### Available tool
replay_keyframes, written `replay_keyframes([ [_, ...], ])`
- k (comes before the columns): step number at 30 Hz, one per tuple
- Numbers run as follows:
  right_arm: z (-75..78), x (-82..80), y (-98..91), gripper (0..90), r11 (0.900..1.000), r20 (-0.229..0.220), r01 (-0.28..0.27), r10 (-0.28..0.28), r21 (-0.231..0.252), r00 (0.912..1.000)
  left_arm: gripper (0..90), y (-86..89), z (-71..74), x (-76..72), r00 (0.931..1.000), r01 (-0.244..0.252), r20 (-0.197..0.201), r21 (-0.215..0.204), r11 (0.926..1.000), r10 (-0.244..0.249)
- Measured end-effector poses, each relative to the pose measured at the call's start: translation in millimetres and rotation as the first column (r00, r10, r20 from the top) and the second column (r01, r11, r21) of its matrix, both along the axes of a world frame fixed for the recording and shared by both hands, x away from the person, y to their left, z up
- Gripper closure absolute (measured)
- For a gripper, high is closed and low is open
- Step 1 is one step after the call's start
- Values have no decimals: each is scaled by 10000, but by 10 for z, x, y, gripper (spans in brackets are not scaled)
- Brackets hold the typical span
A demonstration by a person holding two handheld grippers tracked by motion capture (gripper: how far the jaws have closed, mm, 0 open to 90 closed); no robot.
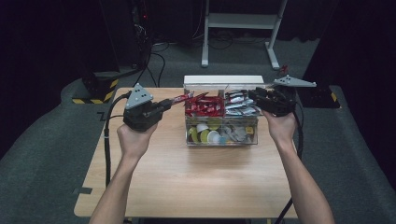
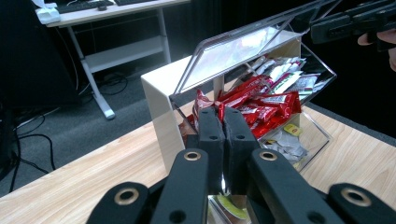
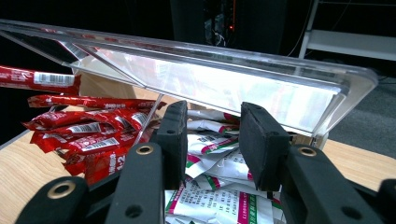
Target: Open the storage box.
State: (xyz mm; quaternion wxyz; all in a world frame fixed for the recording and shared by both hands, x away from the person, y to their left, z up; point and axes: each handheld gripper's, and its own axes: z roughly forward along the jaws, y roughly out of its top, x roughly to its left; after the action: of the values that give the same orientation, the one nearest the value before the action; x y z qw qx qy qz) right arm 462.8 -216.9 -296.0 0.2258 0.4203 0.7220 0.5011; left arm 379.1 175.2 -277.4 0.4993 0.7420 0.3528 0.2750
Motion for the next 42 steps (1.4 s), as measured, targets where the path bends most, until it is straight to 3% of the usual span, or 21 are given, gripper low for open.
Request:
replay_keyframes([
  [27, 6, 0, 4, 621, 10000, -48, 19, -19, -22, 10000, 882, 497, 21, -252, 9987, -426, 248, -898, 9951, 450],
  [42, 9, -3, 8, 621, 10000, -60, 31, -31, -74, 10000, 882, 705, -121, -272, 9941, -1078, 28, -815, 9908, 1084],
])
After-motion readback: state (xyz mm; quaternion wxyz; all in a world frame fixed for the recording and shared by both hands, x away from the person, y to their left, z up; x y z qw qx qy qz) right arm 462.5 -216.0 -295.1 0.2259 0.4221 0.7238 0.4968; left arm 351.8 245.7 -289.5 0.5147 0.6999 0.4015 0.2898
